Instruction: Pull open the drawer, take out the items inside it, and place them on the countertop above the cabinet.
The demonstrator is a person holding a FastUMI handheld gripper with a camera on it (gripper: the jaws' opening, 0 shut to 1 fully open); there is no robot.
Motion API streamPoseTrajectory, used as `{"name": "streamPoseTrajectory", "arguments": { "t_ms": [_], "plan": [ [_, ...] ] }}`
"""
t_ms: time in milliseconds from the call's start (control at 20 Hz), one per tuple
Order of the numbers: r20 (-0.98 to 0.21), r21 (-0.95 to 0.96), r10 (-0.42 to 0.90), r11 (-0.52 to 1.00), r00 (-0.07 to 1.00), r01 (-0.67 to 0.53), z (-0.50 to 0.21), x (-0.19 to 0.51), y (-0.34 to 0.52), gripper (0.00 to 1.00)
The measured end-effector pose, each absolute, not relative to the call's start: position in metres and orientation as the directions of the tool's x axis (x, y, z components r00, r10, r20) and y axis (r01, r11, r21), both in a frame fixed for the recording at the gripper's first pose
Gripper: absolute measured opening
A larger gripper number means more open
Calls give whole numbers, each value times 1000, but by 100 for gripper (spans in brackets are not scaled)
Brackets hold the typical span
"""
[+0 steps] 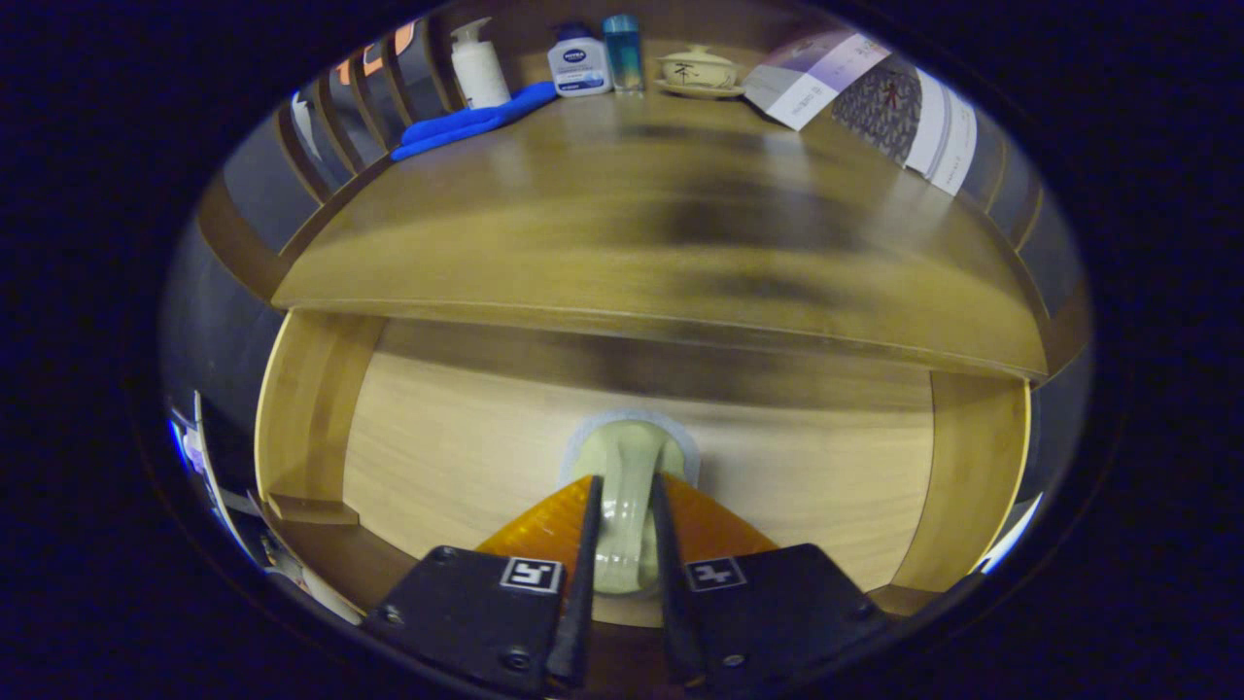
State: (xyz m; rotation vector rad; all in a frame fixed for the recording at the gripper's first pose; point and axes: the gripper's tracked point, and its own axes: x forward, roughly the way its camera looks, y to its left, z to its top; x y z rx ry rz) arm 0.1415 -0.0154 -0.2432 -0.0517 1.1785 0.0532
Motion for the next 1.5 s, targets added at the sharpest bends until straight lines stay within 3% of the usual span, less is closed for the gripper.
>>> {"name": "streamPoseTrajectory", "arguments": {
  "t_ms": [150, 850, 1500],
  "plan": [
    [-924, 19, 45, 997, 379, -72, -235, 138, -13, 21],
    [-872, -8, 81, 983, 482, -181, -139, 108, -7, 21],
    [-823, 51, 80, 996, 562, -67, -75, 218, -20, 21]
  ]
}}
